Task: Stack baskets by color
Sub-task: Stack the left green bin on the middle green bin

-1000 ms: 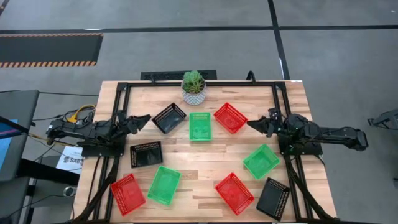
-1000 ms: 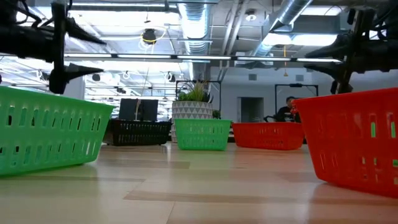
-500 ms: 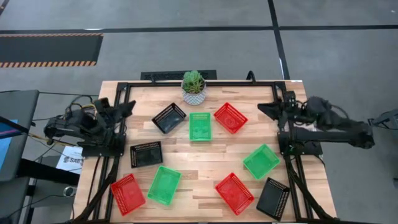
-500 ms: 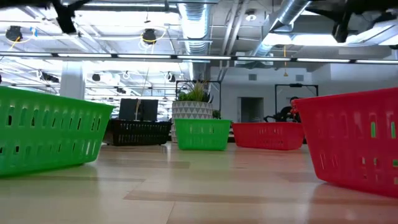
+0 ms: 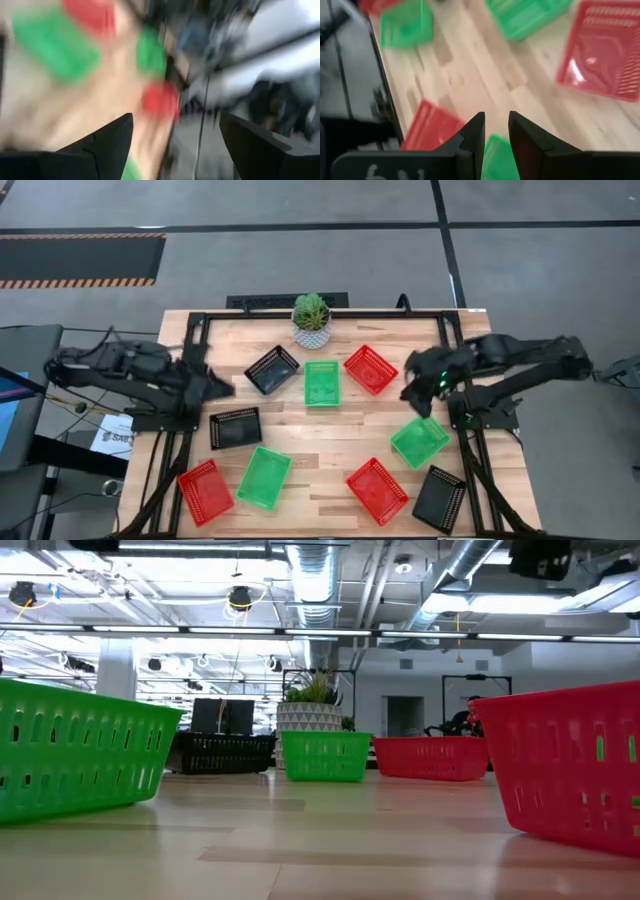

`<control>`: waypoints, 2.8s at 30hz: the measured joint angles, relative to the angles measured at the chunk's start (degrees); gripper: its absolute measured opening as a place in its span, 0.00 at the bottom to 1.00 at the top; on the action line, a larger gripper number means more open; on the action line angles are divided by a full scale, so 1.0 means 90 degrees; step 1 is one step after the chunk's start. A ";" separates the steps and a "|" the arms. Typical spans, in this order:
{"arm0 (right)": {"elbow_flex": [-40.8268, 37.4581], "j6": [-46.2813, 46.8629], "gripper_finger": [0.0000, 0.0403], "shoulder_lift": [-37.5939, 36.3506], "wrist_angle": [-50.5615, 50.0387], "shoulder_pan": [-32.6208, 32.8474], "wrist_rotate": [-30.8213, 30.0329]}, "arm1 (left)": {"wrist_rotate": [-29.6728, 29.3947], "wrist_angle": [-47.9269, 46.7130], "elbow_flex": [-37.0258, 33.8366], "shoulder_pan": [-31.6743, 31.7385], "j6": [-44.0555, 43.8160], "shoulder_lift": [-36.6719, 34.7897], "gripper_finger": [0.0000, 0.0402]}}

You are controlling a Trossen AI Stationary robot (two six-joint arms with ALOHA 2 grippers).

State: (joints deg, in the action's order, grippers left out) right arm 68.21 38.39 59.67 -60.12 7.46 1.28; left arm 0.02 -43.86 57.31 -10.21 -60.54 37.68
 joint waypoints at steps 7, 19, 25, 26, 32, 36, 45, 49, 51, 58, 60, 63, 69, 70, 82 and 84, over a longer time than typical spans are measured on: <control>0.0087 0.0016 0.27 0.0711 -0.0076 0.0714 0.0032 | 0.2130 -0.1582 0.0395 -0.0920 -0.0313 0.1315 0.71; 0.0087 0.0230 0.27 0.0899 -0.0308 0.1130 -0.0131 | 0.1739 -0.3273 0.0395 -0.3208 -0.0907 0.2537 0.71; 0.0087 0.0098 0.27 0.0881 -0.0322 0.1076 -0.0329 | 0.0442 -0.2336 0.0395 -0.3680 -0.1215 0.2802 0.71; 0.0088 0.0065 0.27 0.0898 -0.0319 0.1067 -0.0354 | 0.0209 -0.2126 0.0395 -0.3651 -0.1240 0.2865 0.71; 0.0084 -0.0154 0.27 0.0914 -0.0324 0.0818 -0.0491 | -0.0402 -0.1740 0.0397 -0.3117 -0.1432 0.3500 0.71; 0.0084 -0.0157 0.27 0.0917 -0.0318 0.0600 -0.0566 | -0.0393 -0.1630 0.0395 -0.2696 -0.1718 0.4034 0.71; 0.0090 -0.0178 0.27 0.1017 0.0951 0.0274 -0.1002 | 0.0456 -0.0599 0.0507 -0.2407 -0.2321 0.5283 0.71; 0.0092 -0.0504 0.27 0.1557 0.2308 0.0297 -0.0957 | 0.0397 -0.0609 0.0932 -0.2492 -0.2349 0.5271 0.71; 0.0092 -0.0621 0.27 0.1912 0.2891 0.0360 -0.0885 | 0.0150 -0.0758 0.1145 -0.2592 -0.2400 0.5137 0.71; 0.0412 -0.0177 0.27 0.3143 0.3389 0.0396 -0.0828 | -0.0419 -0.1870 0.1413 -0.2967 -0.2810 0.5007 0.71; 0.0538 -0.0056 0.27 0.3394 0.3399 0.0463 -0.0822 | -0.0733 -0.2055 0.1413 -0.3064 -0.2982 0.5094 0.71; 0.0698 -0.0029 0.27 0.3655 0.3376 0.0583 -0.0784 | -0.0980 -0.2158 0.1413 -0.3189 -0.3220 0.5341 0.71; 0.0908 -0.0029 0.27 0.3835 0.3369 0.0746 -0.0784 | -0.0737 -0.1980 0.1408 -0.3282 -0.3311 0.6094 0.71; 0.0908 -0.0029 0.27 0.3833 0.3354 0.0759 -0.0784 | -0.0655 -0.1902 0.1410 -0.3284 -0.3286 0.6212 0.71; 0.0903 0.0022 0.27 0.3763 0.3119 0.0851 -0.0780 | -0.0427 -0.1510 0.1406 -0.3290 -0.3333 0.6978 0.62; 0.0903 0.0025 0.27 0.3763 0.3093 0.0889 -0.0777 | -0.0440 -0.1303 0.1359 -0.3255 -0.3330 0.6975 0.57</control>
State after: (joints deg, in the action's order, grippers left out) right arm 76.34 38.61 93.54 -32.28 15.46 -5.72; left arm -3.94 -55.59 69.54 -39.51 -90.51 100.45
